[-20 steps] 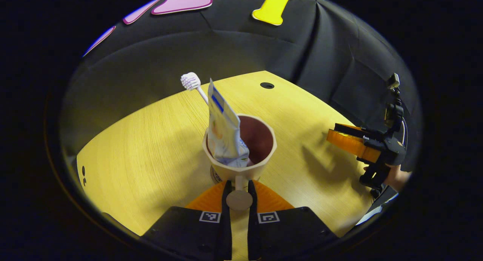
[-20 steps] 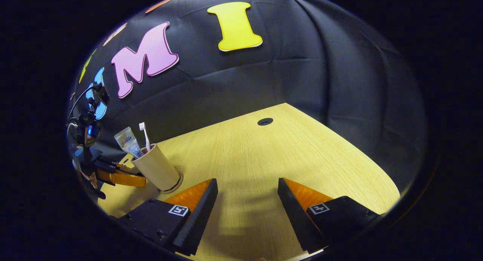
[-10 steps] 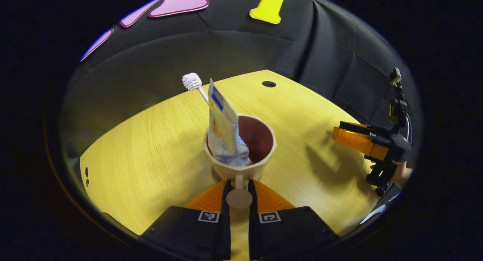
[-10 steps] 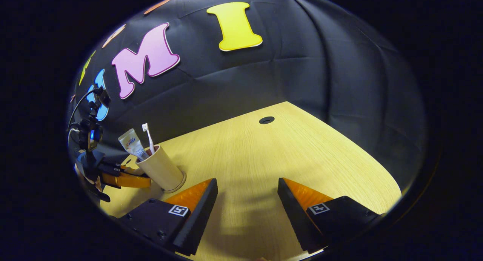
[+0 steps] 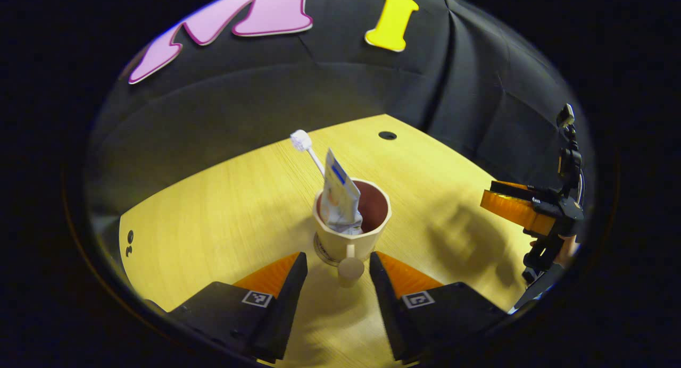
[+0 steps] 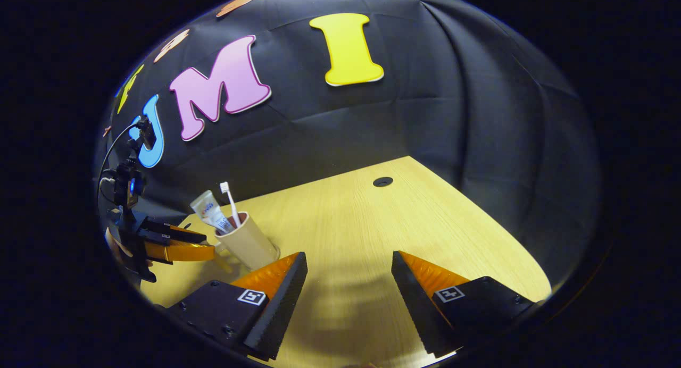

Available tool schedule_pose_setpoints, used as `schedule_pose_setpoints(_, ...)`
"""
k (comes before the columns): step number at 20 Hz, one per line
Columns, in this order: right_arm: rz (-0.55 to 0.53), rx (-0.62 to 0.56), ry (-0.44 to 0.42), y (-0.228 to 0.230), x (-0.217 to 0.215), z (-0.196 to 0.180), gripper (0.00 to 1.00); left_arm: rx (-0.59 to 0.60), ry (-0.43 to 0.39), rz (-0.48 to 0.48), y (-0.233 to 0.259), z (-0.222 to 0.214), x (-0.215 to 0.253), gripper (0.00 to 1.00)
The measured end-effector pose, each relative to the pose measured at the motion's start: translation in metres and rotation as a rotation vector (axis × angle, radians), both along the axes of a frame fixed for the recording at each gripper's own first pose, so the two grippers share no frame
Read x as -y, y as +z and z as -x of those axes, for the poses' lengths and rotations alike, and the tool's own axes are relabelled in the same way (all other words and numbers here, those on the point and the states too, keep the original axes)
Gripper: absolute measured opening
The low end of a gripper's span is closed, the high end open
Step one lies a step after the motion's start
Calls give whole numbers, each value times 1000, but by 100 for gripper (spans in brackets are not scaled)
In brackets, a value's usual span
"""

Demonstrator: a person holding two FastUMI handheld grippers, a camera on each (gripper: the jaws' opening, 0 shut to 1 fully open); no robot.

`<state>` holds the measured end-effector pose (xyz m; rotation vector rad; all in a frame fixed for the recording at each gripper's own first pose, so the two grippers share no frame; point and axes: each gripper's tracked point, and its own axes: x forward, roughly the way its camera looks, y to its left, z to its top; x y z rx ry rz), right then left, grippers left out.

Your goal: Put the toothbrush and toothpaste on the desktop into the cup, then pick up the cup and place it on the coaster on the desktop.

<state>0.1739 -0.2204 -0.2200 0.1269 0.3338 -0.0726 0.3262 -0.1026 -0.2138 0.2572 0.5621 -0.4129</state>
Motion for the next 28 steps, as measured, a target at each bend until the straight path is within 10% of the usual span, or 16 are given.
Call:
schedule_pose_setpoints(3,42,25,30,32,-21,12,98,67,43,58,28,31,-23,100)
schedule_pose_setpoints(14,97,158,115,171,-128,108,98,359,525,265,127,243,-172,100)
schedule_pose_setpoints(28,52,250,57,222,-136,256,98,575,630,309,170,423,-229,99)
